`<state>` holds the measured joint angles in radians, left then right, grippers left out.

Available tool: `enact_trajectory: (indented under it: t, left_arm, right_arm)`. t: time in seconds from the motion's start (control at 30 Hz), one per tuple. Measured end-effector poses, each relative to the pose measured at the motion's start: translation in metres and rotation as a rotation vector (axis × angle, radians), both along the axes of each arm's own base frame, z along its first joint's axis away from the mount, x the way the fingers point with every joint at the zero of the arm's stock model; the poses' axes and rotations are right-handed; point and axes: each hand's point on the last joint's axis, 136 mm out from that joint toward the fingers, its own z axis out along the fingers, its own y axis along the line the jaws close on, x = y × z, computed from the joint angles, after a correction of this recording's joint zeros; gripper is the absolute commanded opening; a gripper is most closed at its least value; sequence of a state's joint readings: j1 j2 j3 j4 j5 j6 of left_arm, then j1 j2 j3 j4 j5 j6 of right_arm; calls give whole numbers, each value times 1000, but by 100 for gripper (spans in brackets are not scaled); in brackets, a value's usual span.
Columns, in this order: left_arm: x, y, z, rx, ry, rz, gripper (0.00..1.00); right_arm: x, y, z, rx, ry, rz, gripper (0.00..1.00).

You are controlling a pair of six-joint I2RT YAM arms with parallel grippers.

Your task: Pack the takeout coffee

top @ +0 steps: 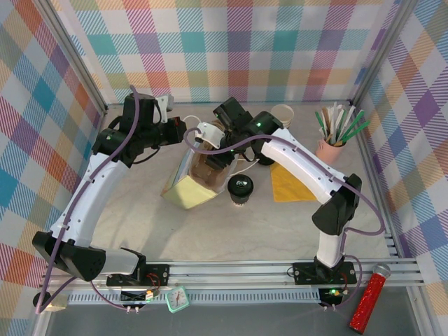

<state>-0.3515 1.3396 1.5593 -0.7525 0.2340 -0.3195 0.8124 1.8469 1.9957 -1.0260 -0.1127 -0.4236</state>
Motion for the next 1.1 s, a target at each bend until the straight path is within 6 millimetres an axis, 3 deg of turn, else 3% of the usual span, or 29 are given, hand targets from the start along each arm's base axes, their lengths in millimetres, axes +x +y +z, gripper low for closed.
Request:
enact_trajectory:
  t: [0.47, 0.8, 1.1]
  left_arm:
    - [4, 7, -5, 17, 5, 44, 0]
    - [4, 7, -5, 10, 11, 51, 0]
    - [4, 6, -6, 7, 14, 51, 0]
  right_arm:
    - [-10, 4, 2, 24, 55, -29, 47]
    - [-25, -1, 20, 70, 65, -29, 47]
    - [-34, 3, 11, 84, 133, -20, 47]
